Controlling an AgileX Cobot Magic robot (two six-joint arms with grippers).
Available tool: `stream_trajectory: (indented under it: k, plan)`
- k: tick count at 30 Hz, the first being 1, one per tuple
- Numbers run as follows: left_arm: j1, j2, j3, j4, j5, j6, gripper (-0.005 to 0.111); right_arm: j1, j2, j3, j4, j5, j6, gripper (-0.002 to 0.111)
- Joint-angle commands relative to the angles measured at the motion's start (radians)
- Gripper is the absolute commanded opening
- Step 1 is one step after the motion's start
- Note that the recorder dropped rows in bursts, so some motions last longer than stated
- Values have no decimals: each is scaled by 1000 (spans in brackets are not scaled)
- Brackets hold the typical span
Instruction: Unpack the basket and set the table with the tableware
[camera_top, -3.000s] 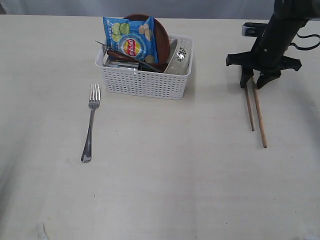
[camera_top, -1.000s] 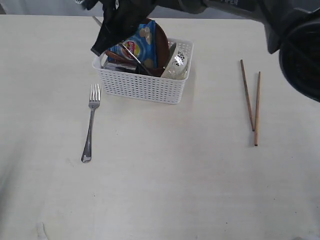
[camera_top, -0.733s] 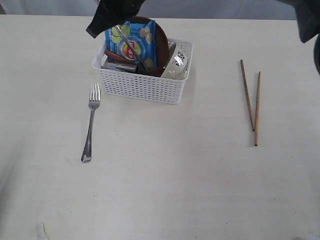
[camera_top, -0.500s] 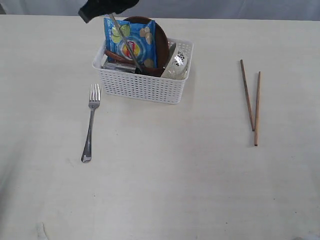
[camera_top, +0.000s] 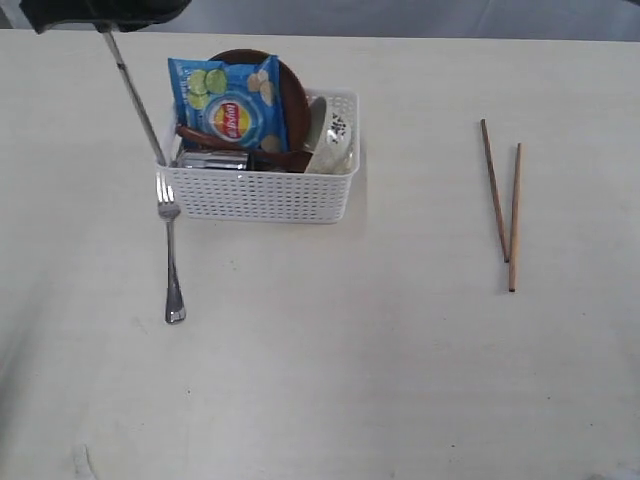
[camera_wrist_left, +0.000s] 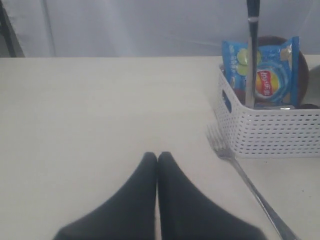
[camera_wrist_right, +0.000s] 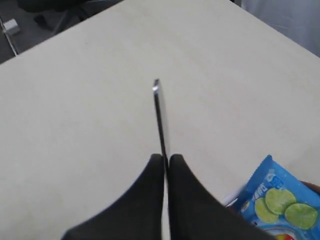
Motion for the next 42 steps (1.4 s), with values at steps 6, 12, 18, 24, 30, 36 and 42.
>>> stream_trajectory:
  k: [6,12,18,24,30,36,42]
  plan:
    - [2,-3,3,9,-11,-4,0,-37,-11,-2,16,-72,9,-1]
    - [2,-3,3,9,-11,-4,0,-98,-13,-2,35,16,42,-1]
    - [2,-3,3,9,-11,-4,0,-96,-13,-1,125,161,-45,-1]
    - [2,-3,3,9,-11,-4,0,-96,-13,-1,271,282,-147,-1]
    - [2,-3,3,9,-11,-4,0,-96,-13,-1,275,183,-179,-1]
    - [2,-3,3,9,-11,-4,0,-96,-13,-1,255,135,-187,-1]
    - [2,-3,3,9,-11,-4,0,-99,-42,-1,254,166,-190,-1]
